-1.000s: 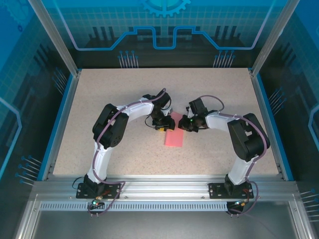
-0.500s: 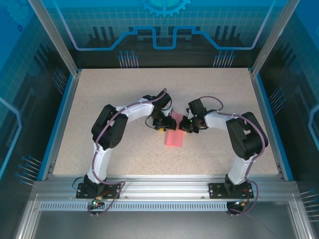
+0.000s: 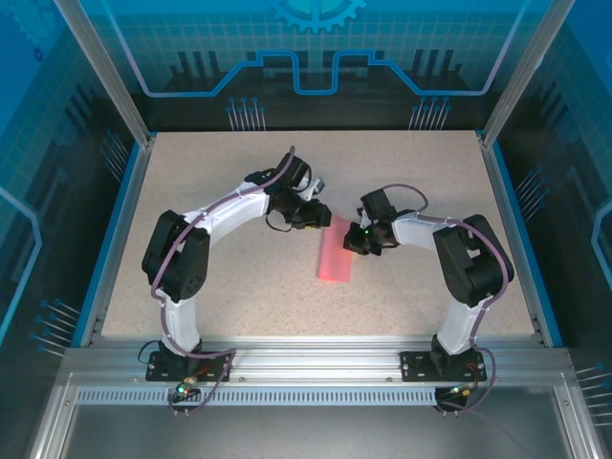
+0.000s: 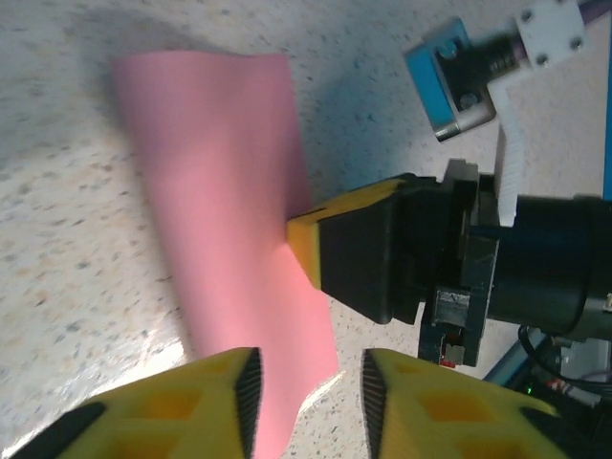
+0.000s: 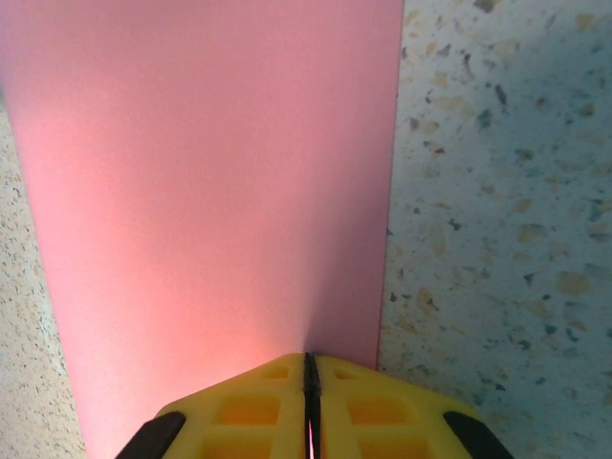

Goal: Fold a paper plane with a square sheet of paper (fold left side to right side)
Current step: Hold the square sheet of paper at the center of the table, then first fold the square sheet of paper in half at the center of the table.

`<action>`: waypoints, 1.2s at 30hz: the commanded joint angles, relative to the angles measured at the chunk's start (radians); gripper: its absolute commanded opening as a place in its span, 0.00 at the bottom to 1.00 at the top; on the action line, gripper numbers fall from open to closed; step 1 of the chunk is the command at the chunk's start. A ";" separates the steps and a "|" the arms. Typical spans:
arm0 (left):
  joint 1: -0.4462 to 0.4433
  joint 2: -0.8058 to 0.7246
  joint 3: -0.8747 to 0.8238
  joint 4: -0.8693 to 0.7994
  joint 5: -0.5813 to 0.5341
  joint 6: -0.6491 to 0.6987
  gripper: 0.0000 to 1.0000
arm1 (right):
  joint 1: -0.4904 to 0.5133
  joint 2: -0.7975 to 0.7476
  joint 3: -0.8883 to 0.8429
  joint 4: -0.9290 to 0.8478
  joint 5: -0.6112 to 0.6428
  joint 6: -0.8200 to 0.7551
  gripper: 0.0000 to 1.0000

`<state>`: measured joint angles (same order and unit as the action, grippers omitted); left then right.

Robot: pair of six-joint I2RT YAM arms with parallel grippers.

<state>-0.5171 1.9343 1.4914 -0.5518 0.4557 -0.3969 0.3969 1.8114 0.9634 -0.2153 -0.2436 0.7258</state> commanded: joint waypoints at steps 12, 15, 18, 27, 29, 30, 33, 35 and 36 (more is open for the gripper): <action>-0.032 0.186 0.023 0.021 0.088 -0.024 0.21 | 0.014 0.059 -0.013 -0.074 0.041 -0.008 0.09; -0.030 0.202 0.018 0.013 0.059 -0.015 0.19 | 0.015 0.063 -0.012 -0.076 0.040 -0.008 0.09; -0.029 0.213 0.009 0.011 0.040 -0.007 0.18 | 0.015 0.062 -0.010 -0.078 0.041 -0.009 0.09; -0.015 0.226 -0.033 0.034 0.030 -0.009 0.16 | 0.014 0.065 -0.008 -0.093 0.040 -0.020 0.09; -0.010 0.224 -0.048 0.043 0.033 -0.011 0.15 | 0.013 0.067 -0.006 -0.095 0.038 -0.022 0.09; -0.008 0.223 -0.055 0.047 0.033 -0.011 0.15 | 0.013 0.070 -0.006 -0.095 0.037 -0.023 0.09; -0.001 0.215 -0.081 0.058 0.032 -0.010 0.14 | 0.012 0.074 -0.005 -0.101 0.035 -0.027 0.09; 0.003 0.207 -0.097 0.065 0.032 -0.011 0.14 | 0.010 0.077 -0.006 -0.105 0.035 -0.031 0.09; 0.007 0.202 -0.106 0.068 0.031 -0.010 0.14 | 0.007 0.078 -0.007 -0.107 0.036 -0.034 0.09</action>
<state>-0.5236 2.1399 1.4273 -0.4747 0.5114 -0.4168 0.3969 1.8198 0.9775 -0.2352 -0.2447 0.7136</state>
